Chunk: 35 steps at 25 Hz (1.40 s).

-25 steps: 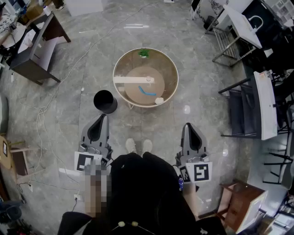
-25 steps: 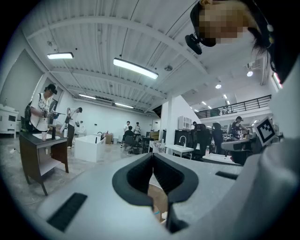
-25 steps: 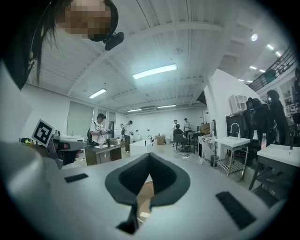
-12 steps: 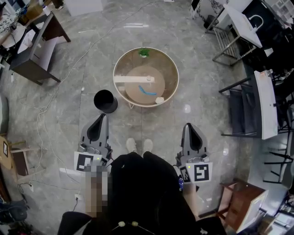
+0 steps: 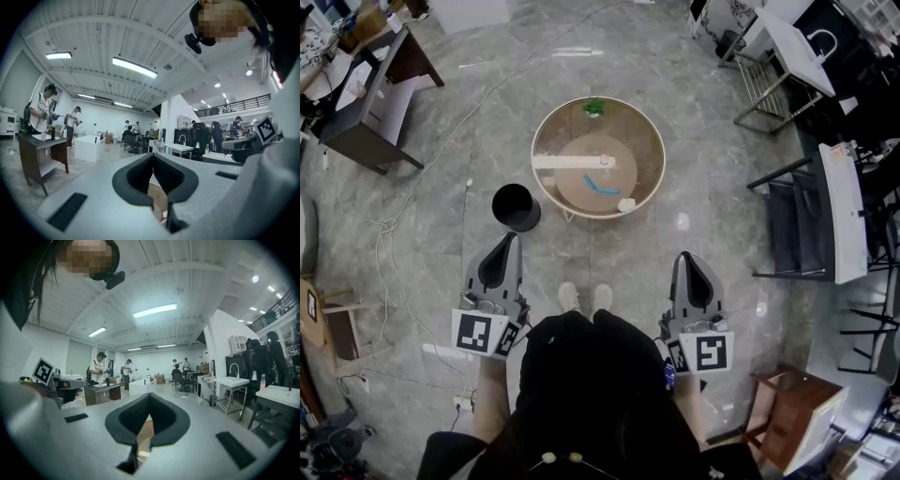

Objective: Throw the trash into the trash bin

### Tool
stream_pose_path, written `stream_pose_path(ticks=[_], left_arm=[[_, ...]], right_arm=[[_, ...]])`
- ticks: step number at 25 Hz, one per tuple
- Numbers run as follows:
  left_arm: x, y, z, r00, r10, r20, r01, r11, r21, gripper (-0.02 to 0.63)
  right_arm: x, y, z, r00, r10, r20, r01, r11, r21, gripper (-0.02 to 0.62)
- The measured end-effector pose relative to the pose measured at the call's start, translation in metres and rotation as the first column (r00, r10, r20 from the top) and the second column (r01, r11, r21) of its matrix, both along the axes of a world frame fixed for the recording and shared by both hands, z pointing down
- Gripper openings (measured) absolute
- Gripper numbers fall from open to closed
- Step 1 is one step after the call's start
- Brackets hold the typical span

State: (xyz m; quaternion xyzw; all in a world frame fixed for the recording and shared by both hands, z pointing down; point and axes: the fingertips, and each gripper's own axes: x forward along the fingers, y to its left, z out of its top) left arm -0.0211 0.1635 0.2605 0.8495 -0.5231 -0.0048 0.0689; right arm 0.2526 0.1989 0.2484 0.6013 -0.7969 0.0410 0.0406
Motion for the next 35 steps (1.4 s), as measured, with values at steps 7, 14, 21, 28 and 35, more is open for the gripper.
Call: stream_pose_path(ticks=[7,14,21,28,35], left_arm=[[-0.005,0.001,0.000,1.000,-0.006,0.001,0.006,1.000,-0.003,0.005],[-0.015,-0.001,0.002,1.000,-0.011,0.001,0.011,1.000,-0.007,0.005],[-0.018,-0.004,0.002,1.000,0.003,-0.005,-0.004,1.000,-0.008,0.005],[-0.018,-0.007,0.005,1.000,0.025,-0.013,-0.025,1.000,-0.004,0.005],[-0.011,-0.006,0.005,0.999,0.038,-0.023,-0.038,0.999,-0.002,0.005]], right_arm=[[-0.006,-0.002,0.000,1.000,-0.016,-0.011,0.016,1.000,-0.002,0.000],[-0.018,-0.003,0.000,1.000,-0.024,-0.014,0.024,1.000,0.001,0.000],[-0.022,-0.002,0.000,1.000,-0.012,-0.021,0.012,1.000,-0.009,0.000],[-0.027,0.001,-0.003,0.999,-0.005,-0.043,0.005,1.000,-0.001,0.000],[-0.021,0.005,-0.005,0.999,0.007,-0.050,-0.007,1.000,-0.005,0.001]])
